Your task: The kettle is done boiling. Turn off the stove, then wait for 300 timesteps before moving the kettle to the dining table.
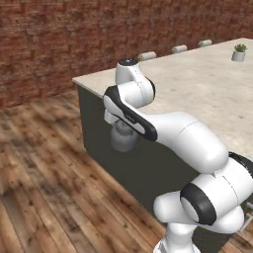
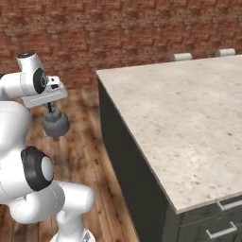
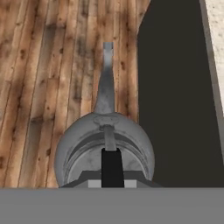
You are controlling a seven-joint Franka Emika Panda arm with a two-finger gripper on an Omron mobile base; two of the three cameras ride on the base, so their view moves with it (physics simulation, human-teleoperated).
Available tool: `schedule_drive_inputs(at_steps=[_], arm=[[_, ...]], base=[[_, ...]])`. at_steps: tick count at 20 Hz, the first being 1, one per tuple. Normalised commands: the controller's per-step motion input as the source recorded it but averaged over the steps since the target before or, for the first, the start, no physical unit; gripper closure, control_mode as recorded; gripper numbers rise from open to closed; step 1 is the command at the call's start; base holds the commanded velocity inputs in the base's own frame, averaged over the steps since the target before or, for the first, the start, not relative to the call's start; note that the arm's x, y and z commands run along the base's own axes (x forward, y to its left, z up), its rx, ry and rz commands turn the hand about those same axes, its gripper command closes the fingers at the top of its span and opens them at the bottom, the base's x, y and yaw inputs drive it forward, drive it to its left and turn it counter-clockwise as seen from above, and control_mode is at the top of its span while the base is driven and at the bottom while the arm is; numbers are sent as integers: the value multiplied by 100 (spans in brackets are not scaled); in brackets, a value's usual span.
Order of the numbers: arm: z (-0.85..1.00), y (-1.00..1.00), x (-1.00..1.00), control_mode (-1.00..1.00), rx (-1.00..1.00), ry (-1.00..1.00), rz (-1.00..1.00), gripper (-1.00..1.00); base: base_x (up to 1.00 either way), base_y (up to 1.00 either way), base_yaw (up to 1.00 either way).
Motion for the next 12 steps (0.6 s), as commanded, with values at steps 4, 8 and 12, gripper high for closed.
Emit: schedule_drive_inputs(at_steps=[4, 8, 12], arm=[[0, 0, 0, 100, 0, 0, 0, 100], [0, 0, 0, 100, 0, 0, 0, 100], [0, 0, 0, 100, 0, 0, 0, 100]], base=[[70, 81, -38], [66, 82, -37], [66, 83, -36]])
